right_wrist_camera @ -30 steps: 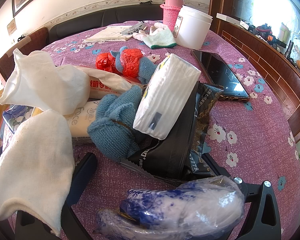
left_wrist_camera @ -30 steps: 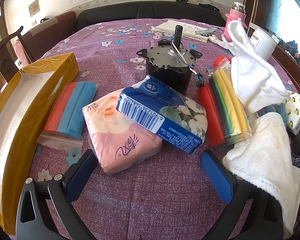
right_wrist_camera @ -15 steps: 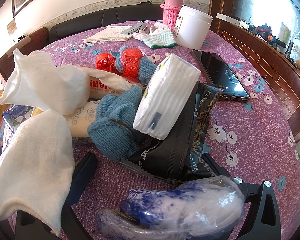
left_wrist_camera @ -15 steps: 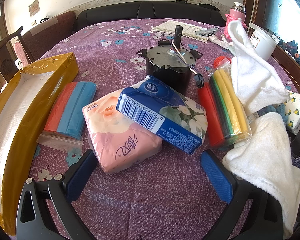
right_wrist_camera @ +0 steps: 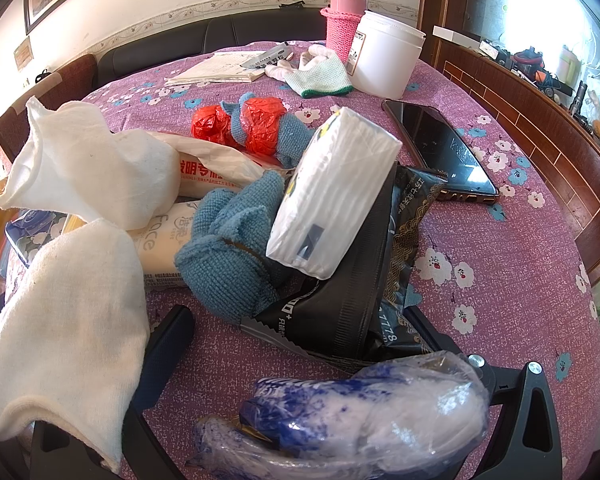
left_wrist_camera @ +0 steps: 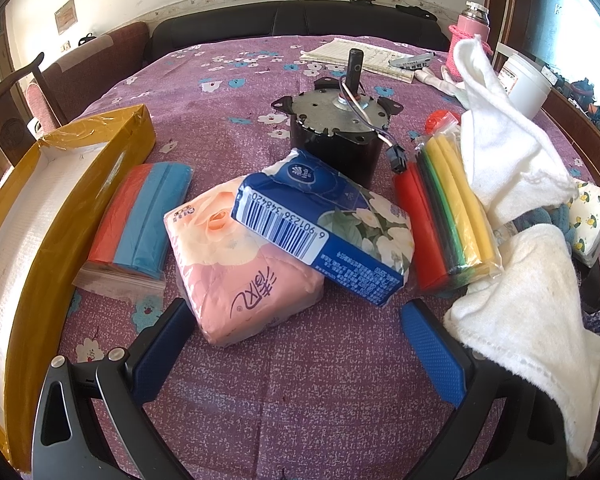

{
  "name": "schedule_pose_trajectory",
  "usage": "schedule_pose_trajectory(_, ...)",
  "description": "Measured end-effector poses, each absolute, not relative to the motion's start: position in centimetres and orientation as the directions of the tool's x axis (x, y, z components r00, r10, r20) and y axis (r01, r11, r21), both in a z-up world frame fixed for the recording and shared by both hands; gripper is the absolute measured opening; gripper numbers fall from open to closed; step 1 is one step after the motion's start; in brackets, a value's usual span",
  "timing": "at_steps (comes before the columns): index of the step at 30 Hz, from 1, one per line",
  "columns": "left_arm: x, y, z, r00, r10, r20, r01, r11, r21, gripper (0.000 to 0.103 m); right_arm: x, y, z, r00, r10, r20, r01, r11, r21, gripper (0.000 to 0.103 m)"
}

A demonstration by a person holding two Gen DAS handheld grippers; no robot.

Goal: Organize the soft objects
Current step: 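Move the right gripper toward the white cloth glove while the left gripper backs away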

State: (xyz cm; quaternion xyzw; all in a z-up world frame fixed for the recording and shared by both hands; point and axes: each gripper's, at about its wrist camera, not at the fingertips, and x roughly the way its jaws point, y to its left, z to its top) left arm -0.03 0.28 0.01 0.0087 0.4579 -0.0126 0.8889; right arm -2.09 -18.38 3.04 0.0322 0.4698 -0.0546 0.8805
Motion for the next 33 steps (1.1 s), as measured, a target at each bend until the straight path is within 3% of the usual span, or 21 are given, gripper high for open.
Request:
schedule_pose_trajectory(17, -1.0, 0.0, 0.1, 0.564, -0.024, -0.825, 0.057, 0.998, 0.010, 0.103, -4.4, -17.9, 3.3, 0.495, -0.043, -0.868, 0.086, 0.996, -0.001, 0.102)
schedule_pose_trajectory(26, -3.1, 0.4, 0.4, 0.523, -0.124, -0.843, 0.194, 0.981, -0.024, 0.103, -7.5, -17.9, 3.8, 0.416, -0.015, -0.909, 0.045, 0.999, 0.004, 0.103)
schedule_pose_trajectory(29, -5.4, 1.8, 2.1, 0.525, -0.273, -0.806, 0.283, 0.949, -0.137, 0.101, -9.3, -18.2, 4.4, 0.405, 0.009, -0.914, 0.020, 1.000, 0.019, 0.102)
schedule_pose_trajectory(33, -8.3, 5.1, 5.8, 0.640, -0.295, -0.709, 0.312, 0.944, -0.110, 0.101, -11.8, -18.8, 6.9, 0.492, 0.019, -0.871, 0.005, 1.000, 0.025, 0.102)
